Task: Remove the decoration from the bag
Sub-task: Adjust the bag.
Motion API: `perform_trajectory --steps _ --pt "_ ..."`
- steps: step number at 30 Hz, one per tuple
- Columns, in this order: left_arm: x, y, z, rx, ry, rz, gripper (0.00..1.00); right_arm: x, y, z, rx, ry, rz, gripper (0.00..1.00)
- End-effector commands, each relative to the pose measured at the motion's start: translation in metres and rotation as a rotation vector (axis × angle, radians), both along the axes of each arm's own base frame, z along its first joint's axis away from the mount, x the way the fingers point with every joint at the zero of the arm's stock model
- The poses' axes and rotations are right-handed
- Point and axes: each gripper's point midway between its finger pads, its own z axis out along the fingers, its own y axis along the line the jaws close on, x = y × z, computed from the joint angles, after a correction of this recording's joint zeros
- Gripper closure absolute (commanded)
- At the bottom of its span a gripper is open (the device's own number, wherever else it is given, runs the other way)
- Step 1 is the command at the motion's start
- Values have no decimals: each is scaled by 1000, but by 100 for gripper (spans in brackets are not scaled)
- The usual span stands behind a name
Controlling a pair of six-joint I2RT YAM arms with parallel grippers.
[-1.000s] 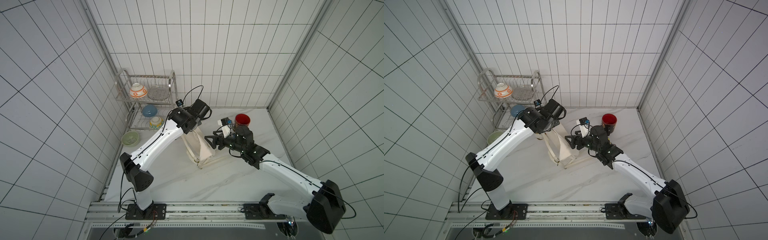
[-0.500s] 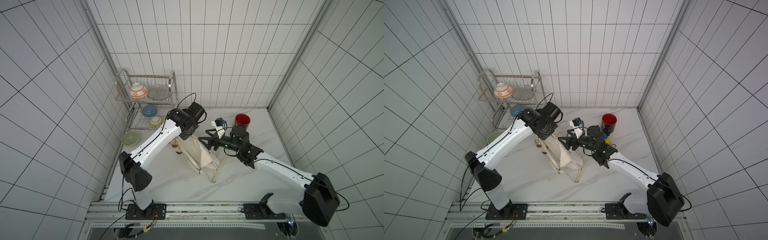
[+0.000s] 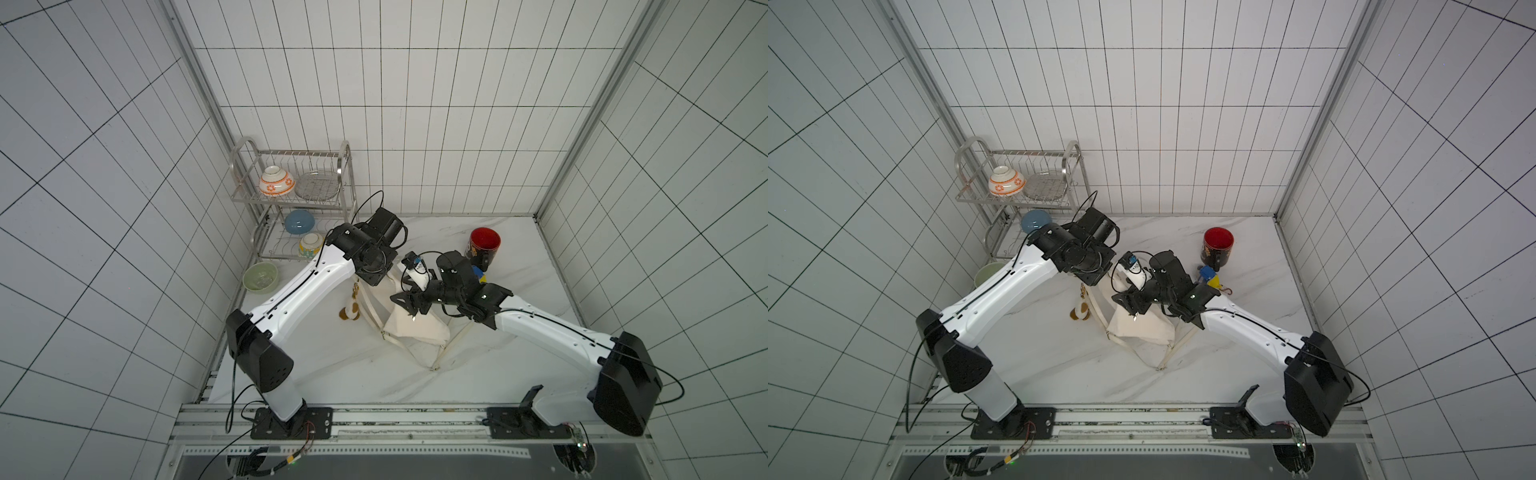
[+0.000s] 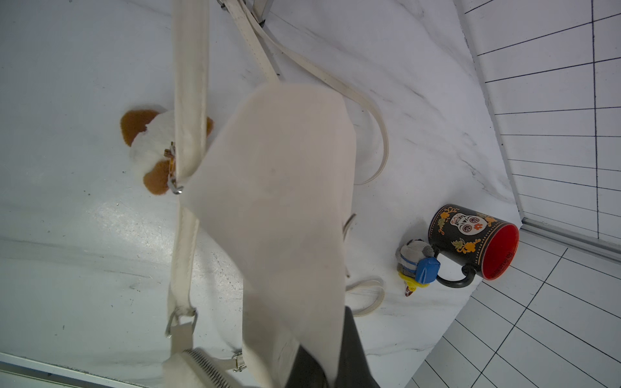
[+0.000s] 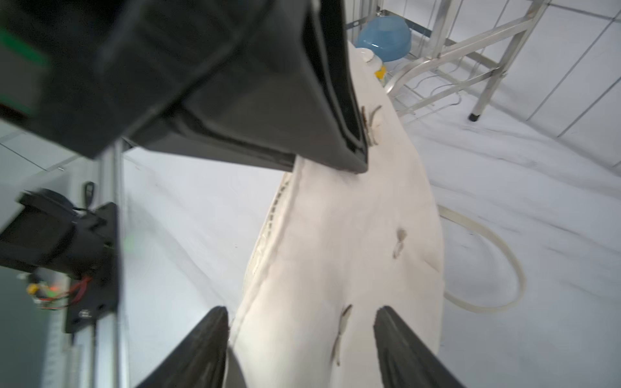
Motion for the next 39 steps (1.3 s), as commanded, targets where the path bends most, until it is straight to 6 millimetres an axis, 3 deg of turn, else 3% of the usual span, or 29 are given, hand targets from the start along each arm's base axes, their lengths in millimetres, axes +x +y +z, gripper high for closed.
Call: perform_trajectory --steps 1,2,6,8,12,15,20,29,33,36,39 --pt "1 -4 19 -68 -48 15 100 12 -16 -16 -106 3 -83 41" --pt "1 -4 18 -73 -46 15 100 11 -15 -15 -97 12 -83 46" --pt "-1 -4 14 -68 -36 -5 100 9 -14 -10 -43 47 -57 85" --pt "-2 -1 11 -59 -30 -13 98 9 -15 -4 -8 46 -43 98" --pt "-3 7 6 -58 -49 -53 70 2 -18 16 79 38 9 100" --pt "-3 10 9 -80 -112 -125 40 0 -21 29 144 54 51 100" --pt "-8 9 24 -73 -267 -340 12 2 -24 40 245 116 94 100" --pt "-50 51 38 179 -502 -709 9 9 -31 42 278 199 122 100" --pt "-69 66 28 336 -580 -955 9 7 -30 49 294 209 150 100" --pt "-57 89 14 417 -574 -1018 13 5 -30 51 302 226 175 100" --pt "-45 83 17 324 -625 -1067 17 4 -30 52 304 235 182 100"
